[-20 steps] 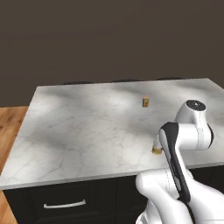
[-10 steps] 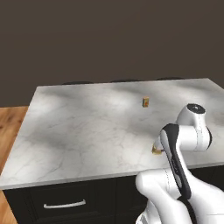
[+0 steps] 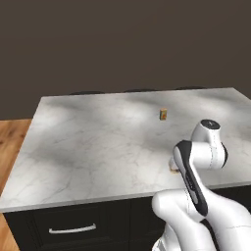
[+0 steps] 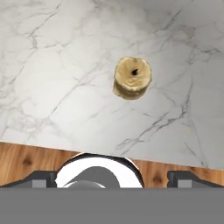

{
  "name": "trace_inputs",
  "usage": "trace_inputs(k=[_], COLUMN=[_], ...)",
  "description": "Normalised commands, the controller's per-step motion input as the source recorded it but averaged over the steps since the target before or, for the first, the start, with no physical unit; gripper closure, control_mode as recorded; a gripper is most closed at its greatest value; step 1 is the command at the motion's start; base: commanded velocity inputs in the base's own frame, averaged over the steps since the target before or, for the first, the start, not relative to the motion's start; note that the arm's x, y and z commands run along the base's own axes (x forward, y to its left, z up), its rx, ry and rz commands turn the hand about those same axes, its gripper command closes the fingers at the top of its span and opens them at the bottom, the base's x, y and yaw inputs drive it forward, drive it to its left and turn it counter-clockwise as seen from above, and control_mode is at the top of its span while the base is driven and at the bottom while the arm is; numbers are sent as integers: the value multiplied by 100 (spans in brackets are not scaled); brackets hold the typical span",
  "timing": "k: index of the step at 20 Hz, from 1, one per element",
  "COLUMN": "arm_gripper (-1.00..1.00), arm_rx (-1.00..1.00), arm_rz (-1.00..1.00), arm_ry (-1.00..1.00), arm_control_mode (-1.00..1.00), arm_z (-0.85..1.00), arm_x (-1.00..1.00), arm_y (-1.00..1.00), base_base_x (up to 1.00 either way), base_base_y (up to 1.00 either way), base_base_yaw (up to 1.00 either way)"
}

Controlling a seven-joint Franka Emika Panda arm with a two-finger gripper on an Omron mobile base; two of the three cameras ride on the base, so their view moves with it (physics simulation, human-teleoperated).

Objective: Pick the candle and candle from the dining table and place them in the open cabinet. Close the cabinet after placing the objects.

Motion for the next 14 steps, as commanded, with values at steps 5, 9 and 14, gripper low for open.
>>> trace_inputs(k=[5, 9, 14], arm_gripper=[-100, -100, -100], arm_rx=[0, 0, 1], arm_rz=[-3, -3, -4], arm_ry=[6, 6, 4], arm_control_mode=[-100, -100, -100], arm_z=[-22, -19, -16], arm_x=[25, 22, 18], arm_y=[0, -1, -9], base_base_x=[0, 0, 0], base_base_y=[0, 0, 0], base_base_yaw=[0, 0, 0])
